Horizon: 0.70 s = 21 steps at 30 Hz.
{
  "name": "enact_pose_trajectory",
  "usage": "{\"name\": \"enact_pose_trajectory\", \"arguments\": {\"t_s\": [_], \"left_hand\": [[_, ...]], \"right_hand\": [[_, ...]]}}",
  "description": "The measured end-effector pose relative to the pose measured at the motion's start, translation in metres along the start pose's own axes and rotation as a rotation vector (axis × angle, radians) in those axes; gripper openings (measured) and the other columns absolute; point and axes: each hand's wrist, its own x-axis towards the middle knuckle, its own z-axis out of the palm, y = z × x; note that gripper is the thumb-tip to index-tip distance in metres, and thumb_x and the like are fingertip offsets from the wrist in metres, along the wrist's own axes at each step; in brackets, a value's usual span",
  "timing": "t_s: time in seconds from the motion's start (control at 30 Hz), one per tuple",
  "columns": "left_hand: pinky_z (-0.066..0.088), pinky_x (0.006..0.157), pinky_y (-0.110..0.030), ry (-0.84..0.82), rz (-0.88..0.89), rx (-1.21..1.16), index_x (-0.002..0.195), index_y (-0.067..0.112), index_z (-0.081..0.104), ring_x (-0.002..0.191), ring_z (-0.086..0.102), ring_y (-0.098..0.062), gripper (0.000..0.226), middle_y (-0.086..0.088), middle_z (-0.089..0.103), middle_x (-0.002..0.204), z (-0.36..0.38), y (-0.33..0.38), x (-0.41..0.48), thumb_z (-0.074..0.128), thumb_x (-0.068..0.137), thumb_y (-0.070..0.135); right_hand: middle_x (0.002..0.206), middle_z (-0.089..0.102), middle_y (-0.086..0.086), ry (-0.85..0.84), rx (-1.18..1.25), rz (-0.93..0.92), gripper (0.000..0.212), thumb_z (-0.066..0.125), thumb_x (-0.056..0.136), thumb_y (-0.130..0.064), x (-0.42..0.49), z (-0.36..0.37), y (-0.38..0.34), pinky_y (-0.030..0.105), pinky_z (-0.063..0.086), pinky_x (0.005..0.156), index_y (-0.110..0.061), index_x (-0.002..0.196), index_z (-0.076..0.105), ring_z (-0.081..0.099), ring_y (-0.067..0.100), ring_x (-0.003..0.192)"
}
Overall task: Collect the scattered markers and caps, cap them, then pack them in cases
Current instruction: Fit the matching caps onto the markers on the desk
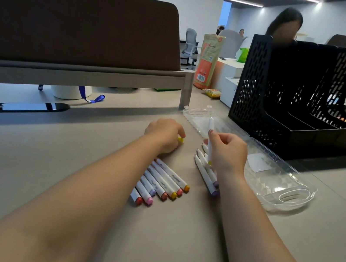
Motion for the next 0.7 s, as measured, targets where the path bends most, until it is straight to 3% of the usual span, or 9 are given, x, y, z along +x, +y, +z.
{"name": "enact_pose_trajectory", "arguments": {"t_s": [0.23,0.37,0.47,0.57,0.7], "left_hand": [[0.042,0.087,-0.032,0.044,0.021,0.053,0.108,0.032,0.064,0.107,0.055,-0.024,0.018,0.000,0.062,0.116,0.003,-0.001,0.002,0.058,0.091,0.032],[0.051,0.083,-0.038,0.215,0.016,-0.385,0.106,0.027,0.061,0.096,0.059,-0.016,0.014,0.004,0.060,0.111,-0.005,-0.007,-0.023,0.055,0.094,0.029],[0.059,0.067,-0.033,0.253,-0.006,-0.745,0.106,0.025,0.056,0.085,0.063,-0.011,0.011,0.000,0.060,0.107,-0.012,-0.014,-0.056,0.054,0.095,0.023],[0.054,0.060,-0.017,0.302,-0.031,-0.901,0.110,0.020,0.057,0.074,0.065,-0.006,0.016,-0.001,0.063,0.102,-0.018,-0.027,-0.085,0.057,0.094,0.021],[0.055,0.076,-0.025,0.391,-0.105,-0.996,0.105,0.015,0.057,0.084,0.067,-0.017,0.018,-0.003,0.066,0.096,-0.021,-0.041,-0.095,0.062,0.090,0.024]], "right_hand": [[0.075,0.064,-0.015,-0.009,0.092,0.036,0.022,0.058,0.093,-0.034,0.003,0.001,0.004,0.034,0.051,0.078,-0.015,0.095,0.066,0.059,0.004,0.077],[0.086,0.067,-0.007,-0.035,0.132,-0.030,0.017,0.055,0.095,-0.029,-0.002,0.001,-0.001,0.025,0.047,0.073,-0.014,0.098,0.063,0.060,0.010,0.085],[0.099,0.066,-0.002,-0.146,0.135,-0.090,0.014,0.055,0.096,-0.026,-0.008,0.001,-0.006,0.020,0.046,0.071,-0.017,0.105,0.061,0.060,0.013,0.093],[0.100,0.064,-0.004,-0.259,0.089,-0.183,0.014,0.057,0.095,-0.025,-0.013,0.004,-0.008,0.027,0.049,0.083,-0.022,0.108,0.063,0.058,0.014,0.096],[0.091,0.060,-0.016,-0.286,-0.135,-0.342,0.012,0.057,0.094,-0.029,-0.018,0.011,-0.008,0.047,0.042,0.092,-0.039,0.096,0.063,0.055,0.017,0.098]]}}
